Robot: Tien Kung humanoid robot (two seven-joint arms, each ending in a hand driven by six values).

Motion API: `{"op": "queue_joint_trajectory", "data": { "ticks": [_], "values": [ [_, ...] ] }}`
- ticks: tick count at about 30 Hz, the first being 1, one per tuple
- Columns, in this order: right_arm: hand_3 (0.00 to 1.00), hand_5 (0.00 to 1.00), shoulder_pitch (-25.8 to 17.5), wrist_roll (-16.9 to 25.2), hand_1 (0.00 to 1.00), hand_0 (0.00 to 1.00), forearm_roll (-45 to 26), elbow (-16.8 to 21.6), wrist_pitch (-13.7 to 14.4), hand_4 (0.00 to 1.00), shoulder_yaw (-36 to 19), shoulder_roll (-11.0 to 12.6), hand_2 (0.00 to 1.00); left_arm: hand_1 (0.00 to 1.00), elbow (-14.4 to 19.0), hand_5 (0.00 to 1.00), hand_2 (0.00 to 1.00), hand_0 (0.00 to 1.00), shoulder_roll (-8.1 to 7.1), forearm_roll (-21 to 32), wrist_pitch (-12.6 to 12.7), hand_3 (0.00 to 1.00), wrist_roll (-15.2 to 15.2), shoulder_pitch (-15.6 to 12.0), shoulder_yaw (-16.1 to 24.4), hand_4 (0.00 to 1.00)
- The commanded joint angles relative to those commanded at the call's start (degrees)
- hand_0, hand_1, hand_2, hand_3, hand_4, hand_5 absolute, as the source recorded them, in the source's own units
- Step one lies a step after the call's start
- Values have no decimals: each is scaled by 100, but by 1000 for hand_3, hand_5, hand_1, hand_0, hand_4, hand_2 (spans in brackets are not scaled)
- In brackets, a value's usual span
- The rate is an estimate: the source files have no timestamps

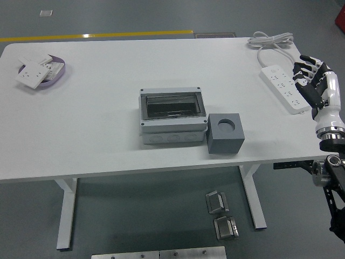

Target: Pick up the cylinder from the cube,place it in the box,flap close box

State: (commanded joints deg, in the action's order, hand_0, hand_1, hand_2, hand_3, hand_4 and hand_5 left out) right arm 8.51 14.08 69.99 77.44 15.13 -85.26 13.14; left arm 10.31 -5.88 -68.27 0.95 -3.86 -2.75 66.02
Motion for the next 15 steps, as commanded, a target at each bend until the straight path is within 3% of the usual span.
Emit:
{"op": "queue_joint_trajectory", "data": {
  "ticks": [15],
  "values": [
    [677,284,-18,-65,643,592,78,-6,29,640,-56,-26,659,621,0,297,601,598,12,35,-8,609,-6,20,15,676]
  ]
}}
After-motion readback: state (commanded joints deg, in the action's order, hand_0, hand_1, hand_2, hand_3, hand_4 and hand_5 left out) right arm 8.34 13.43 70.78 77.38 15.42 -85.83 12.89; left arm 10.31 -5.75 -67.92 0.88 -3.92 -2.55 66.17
